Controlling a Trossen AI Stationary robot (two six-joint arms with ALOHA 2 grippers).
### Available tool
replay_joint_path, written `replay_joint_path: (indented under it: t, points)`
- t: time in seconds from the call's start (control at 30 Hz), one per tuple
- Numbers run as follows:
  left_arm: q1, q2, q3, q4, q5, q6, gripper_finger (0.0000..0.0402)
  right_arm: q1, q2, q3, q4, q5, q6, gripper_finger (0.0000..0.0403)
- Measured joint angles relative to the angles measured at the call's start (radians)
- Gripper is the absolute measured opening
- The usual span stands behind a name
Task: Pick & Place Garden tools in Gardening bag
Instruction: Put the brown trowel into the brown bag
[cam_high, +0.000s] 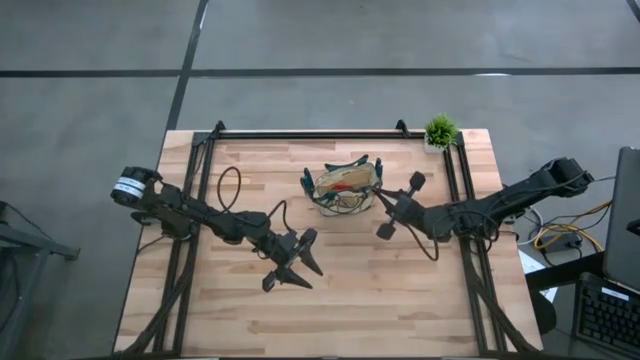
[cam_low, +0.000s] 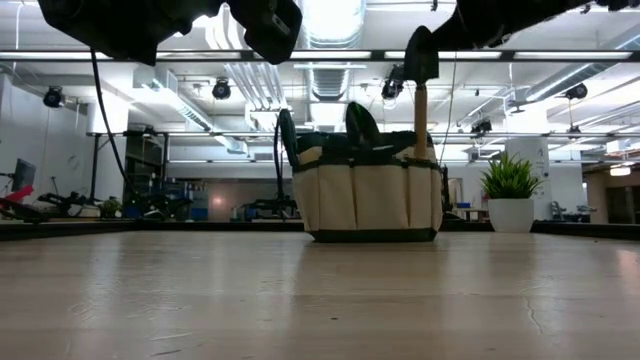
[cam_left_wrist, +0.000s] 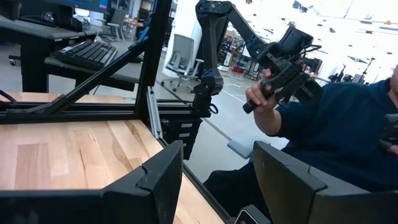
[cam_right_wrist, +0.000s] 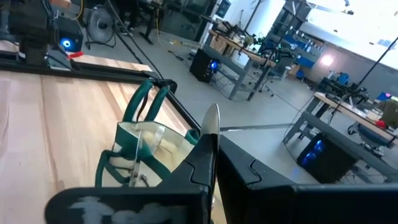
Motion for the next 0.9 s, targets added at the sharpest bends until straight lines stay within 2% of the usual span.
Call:
replay_joint_path:
  t: [0.2, 0.4, 0.53, 0.73, 0.9]
  points:
    - [0.0, 0.0, 0.0, -0.004, 0.0, 0.0, 0.0197, 0.0, 0.0, -0.097, 0.146, -0.004, -0.049, 0.0008]
    - [0.0, 0.0, 0.0, -0.006, 0.0, 0.0, 0.0197, 0.001, -0.001, -0.148, 0.186, -0.025, 0.011, 0.0008]
    - [0.0, 0.0, 0.0, -0.008, 0.0, 0.0, 0.0197, 0.016, -0.001, -0.136, 0.186, -0.051, 0.053, 0.0008]
    - [0.0, 0.0, 0.0, -0.012, 0.0, 0.001, 0.0197, 0.025, 0.001, -0.065, 0.185, -0.271, 0.158, 0.0008]
    - [0.0, 0.0, 0.0, -0.01, 0.0, 0.006, 0.0197, 0.027, 0.043, -0.012, 0.18, -0.251, 0.089, 0.0008]
